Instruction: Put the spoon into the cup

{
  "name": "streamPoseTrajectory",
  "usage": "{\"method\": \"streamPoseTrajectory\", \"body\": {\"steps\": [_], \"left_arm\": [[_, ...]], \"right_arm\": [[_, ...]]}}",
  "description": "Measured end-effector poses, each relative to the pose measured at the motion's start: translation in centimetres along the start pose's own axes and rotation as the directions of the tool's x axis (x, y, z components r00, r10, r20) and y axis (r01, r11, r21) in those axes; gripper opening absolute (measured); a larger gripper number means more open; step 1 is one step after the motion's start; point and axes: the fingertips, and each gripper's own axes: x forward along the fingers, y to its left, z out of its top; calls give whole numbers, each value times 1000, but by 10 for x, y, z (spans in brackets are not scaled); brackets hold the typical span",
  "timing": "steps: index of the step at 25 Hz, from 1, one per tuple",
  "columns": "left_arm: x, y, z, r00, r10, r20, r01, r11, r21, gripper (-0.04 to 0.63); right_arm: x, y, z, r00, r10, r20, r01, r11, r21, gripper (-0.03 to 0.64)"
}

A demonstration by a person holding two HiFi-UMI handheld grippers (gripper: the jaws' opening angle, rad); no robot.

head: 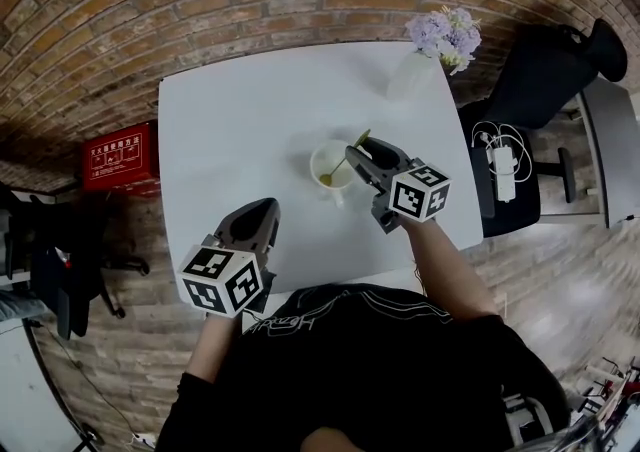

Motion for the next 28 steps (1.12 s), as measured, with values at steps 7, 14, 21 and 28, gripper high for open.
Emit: {"method": "streamPoseTrajectory", "body": {"steps": [7, 14, 21, 28], "left_arm": [[-5, -14, 7, 1000, -21, 18, 21, 1000, 21, 3], [-14, -31, 22, 998, -42, 51, 39, 998, 52, 5], [-20, -61, 33, 992, -99, 80, 91, 991, 94, 4], [-21, -77, 33, 988, -131, 77, 123, 988, 98, 3]], "right_arm": [[-28, -14, 6, 992, -123, -14, 124, 992, 29, 158], [-64, 37, 45, 995, -43, 86, 45, 999, -17, 61], [-90, 112, 62, 982, 155, 108, -132, 973, -188, 2], [-107, 144, 55, 966, 250, 66, -226, 941, -251, -3]]}}
